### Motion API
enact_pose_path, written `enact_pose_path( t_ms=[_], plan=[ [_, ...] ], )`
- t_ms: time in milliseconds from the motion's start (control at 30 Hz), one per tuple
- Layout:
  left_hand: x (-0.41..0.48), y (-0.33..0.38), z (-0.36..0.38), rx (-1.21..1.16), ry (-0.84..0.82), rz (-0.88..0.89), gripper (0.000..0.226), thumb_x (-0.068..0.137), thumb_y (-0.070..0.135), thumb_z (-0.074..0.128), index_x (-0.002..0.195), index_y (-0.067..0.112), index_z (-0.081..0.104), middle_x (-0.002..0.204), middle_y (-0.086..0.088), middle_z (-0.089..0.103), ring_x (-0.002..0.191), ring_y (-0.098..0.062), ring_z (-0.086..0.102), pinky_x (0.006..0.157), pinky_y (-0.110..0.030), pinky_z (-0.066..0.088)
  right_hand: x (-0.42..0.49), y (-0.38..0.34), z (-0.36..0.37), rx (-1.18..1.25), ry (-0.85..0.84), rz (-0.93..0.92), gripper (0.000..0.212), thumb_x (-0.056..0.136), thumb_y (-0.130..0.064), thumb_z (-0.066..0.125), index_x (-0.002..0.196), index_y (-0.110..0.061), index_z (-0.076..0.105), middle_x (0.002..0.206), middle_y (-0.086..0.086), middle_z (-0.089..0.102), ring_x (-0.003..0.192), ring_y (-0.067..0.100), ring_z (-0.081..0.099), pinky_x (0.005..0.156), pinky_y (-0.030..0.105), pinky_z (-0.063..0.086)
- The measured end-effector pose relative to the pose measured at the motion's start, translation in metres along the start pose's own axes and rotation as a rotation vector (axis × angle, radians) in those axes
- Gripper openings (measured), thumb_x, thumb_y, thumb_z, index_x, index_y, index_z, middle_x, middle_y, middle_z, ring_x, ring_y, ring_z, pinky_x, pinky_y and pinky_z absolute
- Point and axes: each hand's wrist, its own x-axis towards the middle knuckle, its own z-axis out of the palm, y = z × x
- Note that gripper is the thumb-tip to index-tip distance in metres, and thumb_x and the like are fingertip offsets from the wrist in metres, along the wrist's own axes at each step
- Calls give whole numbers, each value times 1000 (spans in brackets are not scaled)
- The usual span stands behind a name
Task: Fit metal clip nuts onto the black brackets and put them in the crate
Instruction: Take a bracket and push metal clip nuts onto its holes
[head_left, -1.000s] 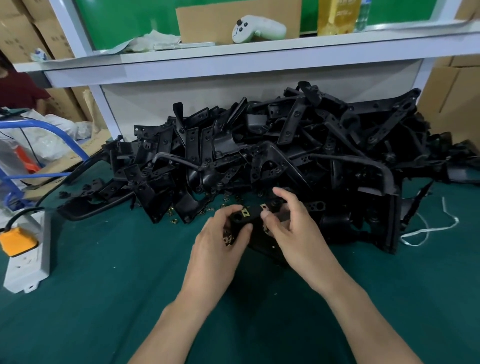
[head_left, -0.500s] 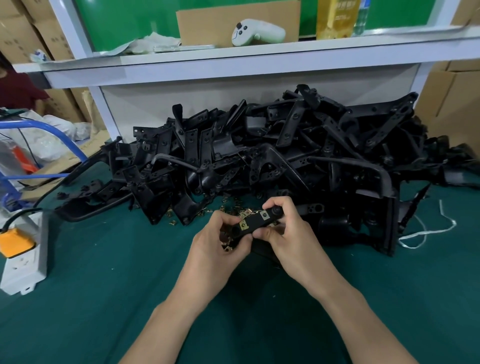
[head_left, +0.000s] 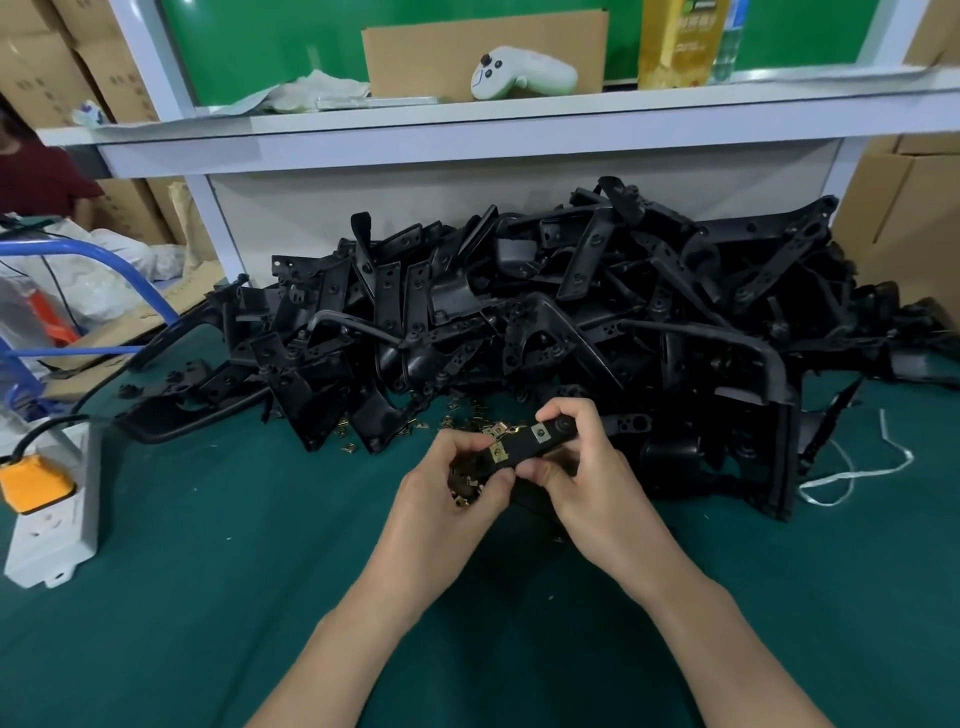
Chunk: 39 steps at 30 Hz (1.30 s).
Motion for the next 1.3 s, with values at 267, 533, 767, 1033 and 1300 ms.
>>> enact_pose_path(
  t_ms=[267, 533, 767, 1033, 1300],
  plan=[
    [8, 8, -20, -113, -219, -160, 23, 99, 42, 57, 90, 30, 75, 79, -1, 68, 75, -6, 60, 72, -19, 46, -2, -1, -6, -12, -141, -22, 48, 93, -45, 67, 127, -63, 39, 98, -24, 69, 88, 0, 68, 77, 22, 49],
    [4, 12, -17, -270, -258, -232, 29, 101, 28, 58, 79, 18, 73, 83, 4, 71, 74, -11, 68, 65, -14, 52, -6, -4, -2, -44, -66, -51, 28, 101, -65, 34, 110, -43, 48, 51, -10, 43, 47, 3, 38, 48, 22, 34],
    [3, 14, -10, -433, -194, -278, 31, 101, 27, 59, 89, 2, 72, 91, -10, 72, 90, -20, 70, 77, -31, 60, -7, -11, 0, -74, -36, -60, 16, 106, -50, 33, 106, -38, 44, 51, -13, 48, 45, 3, 43, 47, 20, 36],
    [1, 15, -21, -288, -315, -269, 28, 98, 31, 62, 89, 9, 75, 81, 1, 64, 77, -7, 63, 81, -34, 62, -7, -14, -7, -218, -119, -111, 12, 107, -43, 33, 102, -37, 42, 55, -18, 51, 48, 6, 46, 50, 19, 31],
    [0, 21, -29, -378, -427, -200, 29, 98, 32, 58, 96, 9, 76, 92, -8, 73, 85, -15, 69, 76, -26, 59, -10, -17, -10, -149, -36, -207, 11, 108, -34, 38, 100, -32, 45, 51, -13, 46, 44, 8, 43, 48, 18, 28]
  ],
)
